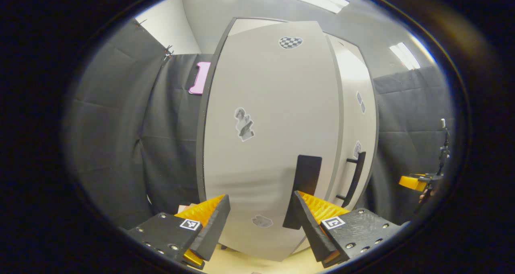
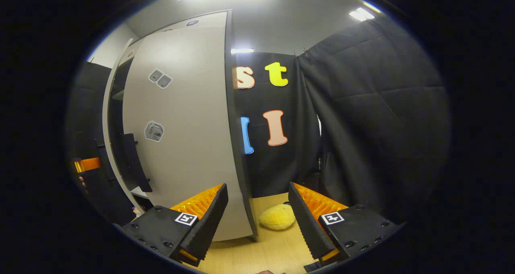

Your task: Grab one shoe with the right hand and put it into the shoe cabinet, grab the other shoe with the left hand and put it into the shoe cabinet; then close the right door with the right hand and the left door with the left hand.

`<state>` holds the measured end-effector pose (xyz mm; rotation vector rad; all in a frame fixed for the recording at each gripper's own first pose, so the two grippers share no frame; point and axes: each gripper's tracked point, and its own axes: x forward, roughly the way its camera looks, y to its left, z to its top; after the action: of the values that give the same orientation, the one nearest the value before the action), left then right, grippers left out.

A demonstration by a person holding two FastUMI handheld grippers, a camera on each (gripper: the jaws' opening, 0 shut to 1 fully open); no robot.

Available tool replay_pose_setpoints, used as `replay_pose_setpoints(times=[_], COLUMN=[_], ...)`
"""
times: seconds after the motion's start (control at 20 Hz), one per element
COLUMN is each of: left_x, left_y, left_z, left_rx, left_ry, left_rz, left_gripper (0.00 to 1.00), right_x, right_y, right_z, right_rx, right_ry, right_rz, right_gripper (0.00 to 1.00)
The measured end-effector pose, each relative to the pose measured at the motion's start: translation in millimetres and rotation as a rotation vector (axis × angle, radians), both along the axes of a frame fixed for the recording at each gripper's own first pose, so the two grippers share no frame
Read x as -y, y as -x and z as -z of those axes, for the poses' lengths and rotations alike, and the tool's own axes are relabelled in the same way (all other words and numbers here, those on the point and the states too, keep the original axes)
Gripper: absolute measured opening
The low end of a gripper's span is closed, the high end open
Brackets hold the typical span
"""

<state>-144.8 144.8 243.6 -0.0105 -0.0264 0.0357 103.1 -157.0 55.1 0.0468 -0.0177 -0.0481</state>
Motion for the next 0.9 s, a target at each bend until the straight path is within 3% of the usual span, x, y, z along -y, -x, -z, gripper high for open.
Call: replay_pose_setpoints(times=[0.15, 0.2, 0.35, 0.4, 0.45, 0.5, 0.6, 0.75, 0.9], left_x=[-6, -13, -31, -33, -34, -35, -34, -18, -1], left_y=[14, 18, 43, 54, 65, 73, 88, 103, 105], left_z=[-5, -3, -1, -4, -9, -13, -21, -35, -42], left_rx=[0.028, 0.030, 0.026, 0.035, 0.043, 0.046, 0.047, 0.052, 0.058], left_ry=[0.094, 0.125, 0.168, 0.166, 0.150, 0.121, 0.049, -0.030, -0.089], left_rz=[-0.085, -0.116, -0.195, -0.216, -0.233, -0.249, -0.278, -0.272, -0.240], left_gripper=[1.00, 1.00, 0.99, 0.93, 1.00, 1.00, 0.99, 0.86, 0.91], right_x=[30, 40, 57, 60, 64, 67, 67, 61, 48], right_y=[2, 3, 1, 0, -2, -5, -8, -1, -2], right_z=[-1, 0, 6, 8, 10, 11, 12, 20, 11], right_rx=[0.016, 0.014, -0.007, -0.013, -0.018, -0.020, -0.019, -0.013, 0.001], right_ry=[0.008, 0.013, -0.011, -0.017, -0.016, -0.011, -0.007, 0.000, -0.003], right_rz=[0.025, 0.032, 0.012, 0.001, -0.011, -0.020, -0.046, -0.078, -0.098], right_gripper=[0.96, 0.92, 0.95, 0.95, 0.95, 0.92, 0.96, 0.95, 0.92])
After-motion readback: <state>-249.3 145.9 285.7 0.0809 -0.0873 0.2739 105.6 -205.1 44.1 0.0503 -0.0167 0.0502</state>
